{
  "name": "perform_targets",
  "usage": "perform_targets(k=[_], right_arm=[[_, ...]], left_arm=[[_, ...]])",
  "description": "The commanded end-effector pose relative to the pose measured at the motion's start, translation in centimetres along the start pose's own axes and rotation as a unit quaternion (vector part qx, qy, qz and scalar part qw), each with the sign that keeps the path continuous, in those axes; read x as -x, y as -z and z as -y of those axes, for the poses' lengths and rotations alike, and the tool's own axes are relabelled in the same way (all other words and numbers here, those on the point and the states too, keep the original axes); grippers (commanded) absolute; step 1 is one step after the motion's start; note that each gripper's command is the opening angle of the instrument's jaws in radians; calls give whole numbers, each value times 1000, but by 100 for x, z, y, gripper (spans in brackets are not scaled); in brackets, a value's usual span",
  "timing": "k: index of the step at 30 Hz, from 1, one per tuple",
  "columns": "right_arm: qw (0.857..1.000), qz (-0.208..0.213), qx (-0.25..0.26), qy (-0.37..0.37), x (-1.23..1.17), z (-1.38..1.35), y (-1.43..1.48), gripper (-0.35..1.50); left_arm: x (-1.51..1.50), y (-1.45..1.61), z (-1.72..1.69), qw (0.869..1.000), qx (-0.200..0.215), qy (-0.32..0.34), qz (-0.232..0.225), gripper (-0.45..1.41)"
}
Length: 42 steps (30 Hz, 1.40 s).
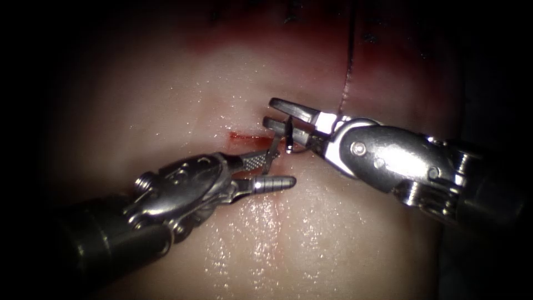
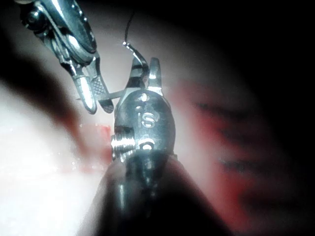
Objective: Wound Closure
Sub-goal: Insert needle into skin above incision
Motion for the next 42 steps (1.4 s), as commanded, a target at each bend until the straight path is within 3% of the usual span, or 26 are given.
perform_targets(k=[1, 8, 12, 16, 19, 25, 36, 42], right_arm=[[1000, -1, -2, 3, 5, -5, -4, -35], [1000, -3, -10, 21, 17, -23, 5, -35], [999, -2, -16, 32, 28, -35, 4, -35], [998, -4, -17, 55, 41, -46, -7, -35], [998, -7, -18, 66, 52, -54, -17, -35], [994, -14, -15, 110, 67, -64, -37, -35], [990, -20, -11, 137, 99, -53, -71, -35], [988, -16, -15, 153, 125, -40, -91, -35]], left_arm=[[2, -6, 6, 1000, 3, -18, 7, 79], [25, 11, 36, 991, -35, -125, 30, 79], [41, 23, 53, 986, -46, -150, 50, 79], [63, 31, 67, 978, -84, -178, 65, 79], [77, 32, 76, 971, -112, -199, 70, 68], [86, 27, 89, 966, -138, -201, 81, 64], [82, 5, 101, 952, -161, -240, 104, 59], [87, -2, 109, 948, -166, -241, 128, 44]])
